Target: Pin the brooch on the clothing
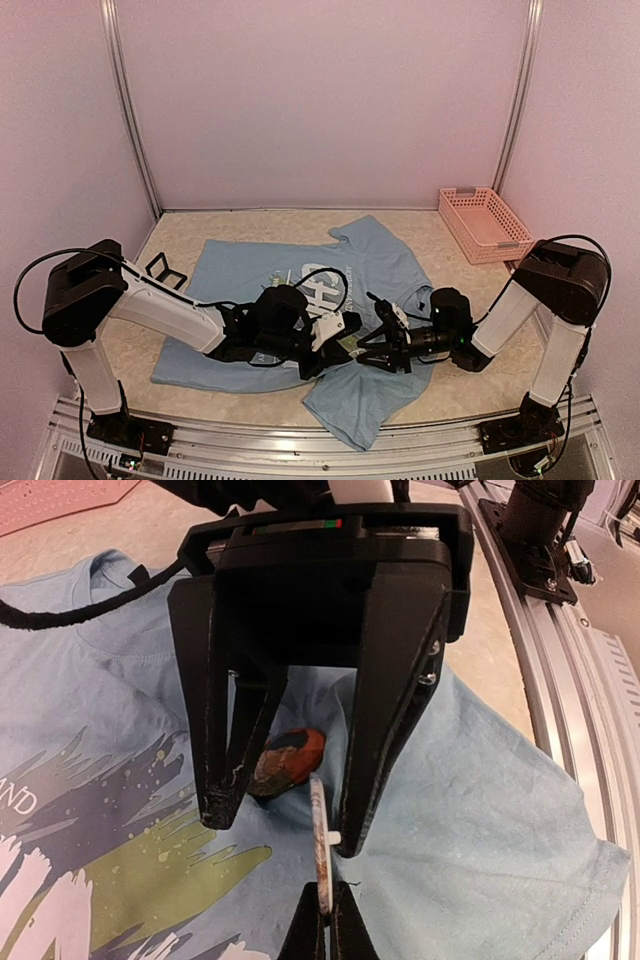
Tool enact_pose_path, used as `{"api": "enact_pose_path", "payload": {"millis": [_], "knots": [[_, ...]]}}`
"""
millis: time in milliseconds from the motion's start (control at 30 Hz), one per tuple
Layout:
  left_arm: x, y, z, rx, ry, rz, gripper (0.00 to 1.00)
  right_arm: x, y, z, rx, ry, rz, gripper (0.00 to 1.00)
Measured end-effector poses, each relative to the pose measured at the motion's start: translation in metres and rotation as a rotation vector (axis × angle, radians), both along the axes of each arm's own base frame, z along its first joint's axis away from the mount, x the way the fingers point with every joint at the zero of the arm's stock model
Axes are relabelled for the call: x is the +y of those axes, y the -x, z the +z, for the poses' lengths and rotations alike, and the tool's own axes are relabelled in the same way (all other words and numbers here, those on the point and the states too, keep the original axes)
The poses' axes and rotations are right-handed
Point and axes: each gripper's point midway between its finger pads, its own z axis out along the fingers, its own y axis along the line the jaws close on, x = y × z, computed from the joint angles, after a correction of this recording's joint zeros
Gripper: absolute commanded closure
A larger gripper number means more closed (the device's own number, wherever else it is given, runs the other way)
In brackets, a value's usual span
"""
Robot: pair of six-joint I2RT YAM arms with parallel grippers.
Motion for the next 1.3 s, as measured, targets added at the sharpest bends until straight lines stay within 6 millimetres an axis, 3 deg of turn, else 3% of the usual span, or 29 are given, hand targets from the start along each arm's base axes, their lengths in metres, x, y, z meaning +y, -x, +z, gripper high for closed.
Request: {"api": "enact_pose_path", "payload": {"millis": [867,1300], "knots": [[0.001,-0.011,0.002,-0.023,-0.003,0.041,1.00,-0.002,-0.010,-0.009,0.156,0.035,-0.098,0.65],[0.000,-0.011,0.003,-0.025,-0.001,0.042,1.00,0.004,-0.008,0.004,0.174,0.008,-0.060,0.68]]}}
